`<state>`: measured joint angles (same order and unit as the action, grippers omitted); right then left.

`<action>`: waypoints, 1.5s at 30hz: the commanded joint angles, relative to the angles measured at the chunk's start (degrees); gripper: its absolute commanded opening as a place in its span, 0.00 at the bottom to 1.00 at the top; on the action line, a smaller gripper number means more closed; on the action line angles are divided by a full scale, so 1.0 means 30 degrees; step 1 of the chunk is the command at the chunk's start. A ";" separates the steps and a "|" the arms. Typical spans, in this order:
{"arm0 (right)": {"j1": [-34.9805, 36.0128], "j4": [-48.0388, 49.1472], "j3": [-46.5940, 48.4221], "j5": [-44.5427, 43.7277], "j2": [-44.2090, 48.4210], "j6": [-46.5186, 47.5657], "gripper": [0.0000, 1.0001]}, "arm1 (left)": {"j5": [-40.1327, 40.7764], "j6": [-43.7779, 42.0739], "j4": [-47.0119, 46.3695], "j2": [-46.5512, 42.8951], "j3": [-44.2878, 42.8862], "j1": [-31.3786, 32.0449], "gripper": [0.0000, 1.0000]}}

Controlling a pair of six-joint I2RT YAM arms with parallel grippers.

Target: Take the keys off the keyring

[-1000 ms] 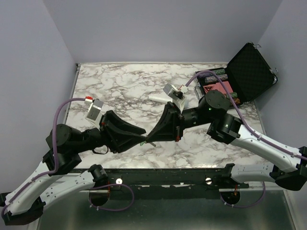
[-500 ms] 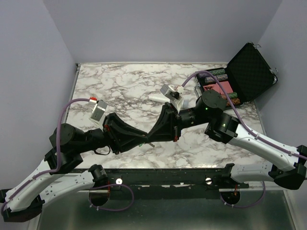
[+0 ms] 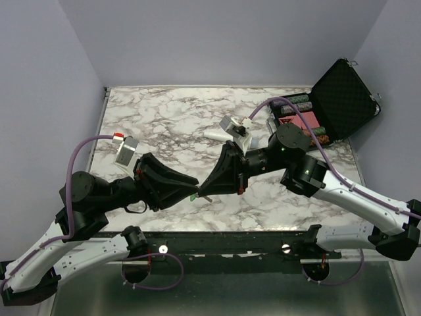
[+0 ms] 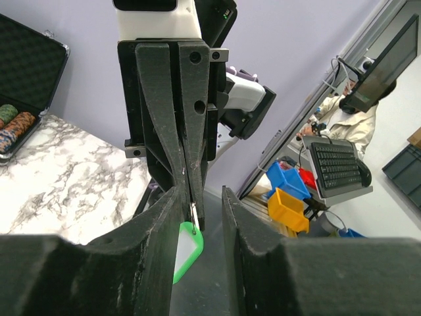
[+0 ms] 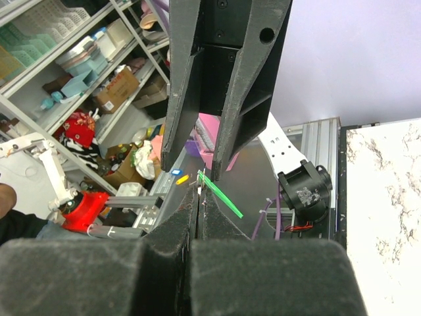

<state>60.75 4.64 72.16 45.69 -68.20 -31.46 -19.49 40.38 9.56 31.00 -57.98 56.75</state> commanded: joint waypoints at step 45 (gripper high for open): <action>-0.0006 0.0415 0.0057 0.0121 0.0030 -0.0118 0.01 | 0.0811 -0.0628 0.1265 0.0886 -0.1095 0.0594 0.00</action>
<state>60.75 4.69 72.14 45.69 -68.20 -31.51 -17.58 39.57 12.78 32.73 -60.01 57.89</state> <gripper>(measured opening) 0.012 0.024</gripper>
